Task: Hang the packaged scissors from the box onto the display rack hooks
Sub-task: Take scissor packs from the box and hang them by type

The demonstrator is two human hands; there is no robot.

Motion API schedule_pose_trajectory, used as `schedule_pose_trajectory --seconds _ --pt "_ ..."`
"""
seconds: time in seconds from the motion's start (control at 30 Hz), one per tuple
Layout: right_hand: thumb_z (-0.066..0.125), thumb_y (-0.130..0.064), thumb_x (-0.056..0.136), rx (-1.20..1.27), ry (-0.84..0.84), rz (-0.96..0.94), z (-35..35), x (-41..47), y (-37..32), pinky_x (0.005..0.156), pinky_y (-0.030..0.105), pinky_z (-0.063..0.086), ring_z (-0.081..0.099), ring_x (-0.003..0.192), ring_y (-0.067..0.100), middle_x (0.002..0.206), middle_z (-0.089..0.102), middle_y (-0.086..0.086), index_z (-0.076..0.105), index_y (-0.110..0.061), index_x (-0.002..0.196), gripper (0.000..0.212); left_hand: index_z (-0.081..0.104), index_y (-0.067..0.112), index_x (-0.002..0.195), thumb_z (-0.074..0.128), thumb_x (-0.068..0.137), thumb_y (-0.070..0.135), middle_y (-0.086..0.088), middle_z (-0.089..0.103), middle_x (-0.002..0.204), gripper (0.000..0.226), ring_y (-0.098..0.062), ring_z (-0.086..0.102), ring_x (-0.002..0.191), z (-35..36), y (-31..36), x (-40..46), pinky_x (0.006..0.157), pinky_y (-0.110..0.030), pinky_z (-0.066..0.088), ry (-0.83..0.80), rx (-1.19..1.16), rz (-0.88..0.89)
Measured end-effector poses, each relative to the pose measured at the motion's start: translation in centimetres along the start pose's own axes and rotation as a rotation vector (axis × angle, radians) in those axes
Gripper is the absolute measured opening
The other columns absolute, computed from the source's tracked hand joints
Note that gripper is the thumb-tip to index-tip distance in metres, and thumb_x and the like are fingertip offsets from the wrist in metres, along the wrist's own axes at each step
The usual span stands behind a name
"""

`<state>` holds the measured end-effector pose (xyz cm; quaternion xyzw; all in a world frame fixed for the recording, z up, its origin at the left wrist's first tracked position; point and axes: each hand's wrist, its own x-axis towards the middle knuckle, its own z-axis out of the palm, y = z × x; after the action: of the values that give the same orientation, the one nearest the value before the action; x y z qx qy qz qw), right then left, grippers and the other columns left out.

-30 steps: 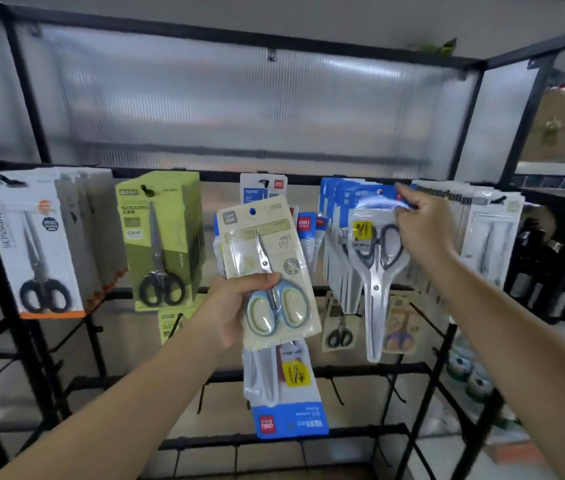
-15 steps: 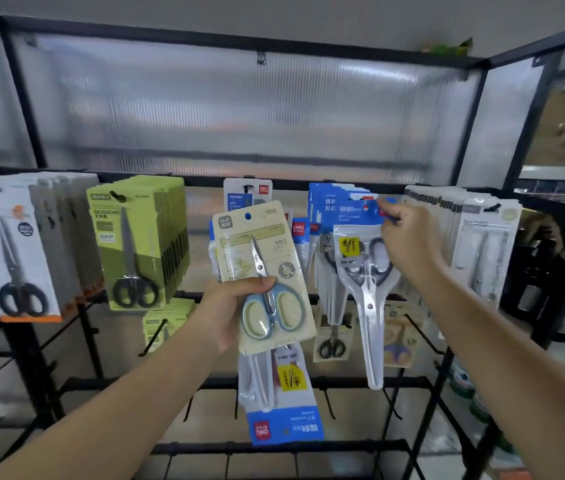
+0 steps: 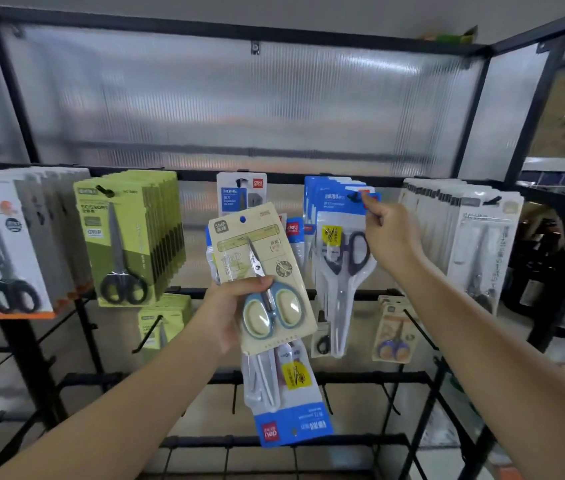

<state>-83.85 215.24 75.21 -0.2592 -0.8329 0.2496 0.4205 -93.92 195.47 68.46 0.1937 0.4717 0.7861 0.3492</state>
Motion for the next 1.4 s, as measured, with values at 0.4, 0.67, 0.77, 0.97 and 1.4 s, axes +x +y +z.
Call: schedule_pose_trajectory --seconds 0.4,0.67,0.77,0.97,1.4 --pt "0.050 -0.025 0.096 0.690 -0.536 0.378 4.1 -6.8 -1.9 0.091 0.040 0.050 0.064 0.098 0.025 0.100 0.070 0.008 0.066 -0.013 0.102 0.022 0.074 0.011 0.065 0.069 0.061 0.006 -0.007 0.070 0.066 0.008 -0.020 0.067 0.056 -1.6 0.5 0.5 0.051 -0.027 0.054 -0.116 0.014 -0.030" --pt "0.057 -0.021 0.091 0.950 -0.412 0.337 4.7 -7.2 -2.8 0.071 0.037 0.057 0.068 0.084 0.028 0.097 0.071 0.015 0.065 -0.003 0.102 0.022 0.065 0.005 0.083 0.061 0.066 0.008 -0.007 0.070 0.066 0.018 -0.019 0.068 0.056 -1.3 0.7 0.3 0.049 -0.026 0.053 -0.157 0.017 0.008" --pt "0.056 -0.016 0.091 0.928 -0.347 0.273 4.7 -7.4 -2.9 0.068 0.036 0.057 0.068 0.078 0.024 0.092 0.070 0.015 0.064 -0.004 0.099 0.017 0.064 0.006 0.084 0.063 0.064 0.009 -0.007 0.071 0.067 0.020 -0.020 0.068 0.057 -1.6 0.5 0.3 0.049 -0.027 0.054 -0.142 0.004 0.007" --pt "0.056 -0.007 0.090 0.652 -0.059 0.070 3.3 -7.3 -1.6 0.067 0.020 0.055 0.064 0.072 0.002 0.090 0.066 0.002 0.057 -0.019 0.098 0.014 0.065 0.009 0.084 0.063 0.065 0.009 -0.007 0.071 0.068 0.019 -0.020 0.069 0.057 -3.0 0.3 0.6 0.049 -0.030 0.055 -0.074 -0.037 0.004" --pt "0.045 -0.005 0.096 0.220 0.023 -0.080 0.1 -3.1 -0.3 0.065 -0.015 0.020 0.046 0.109 0.014 0.122 0.049 0.002 0.030 -0.019 0.145 0.054 0.063 0.004 0.102 0.065 0.064 0.004 -0.011 0.072 0.077 0.038 -0.024 0.070 0.064 -2.3 -0.1 0.9 0.053 -0.033 0.056 -0.082 -0.011 -0.031"
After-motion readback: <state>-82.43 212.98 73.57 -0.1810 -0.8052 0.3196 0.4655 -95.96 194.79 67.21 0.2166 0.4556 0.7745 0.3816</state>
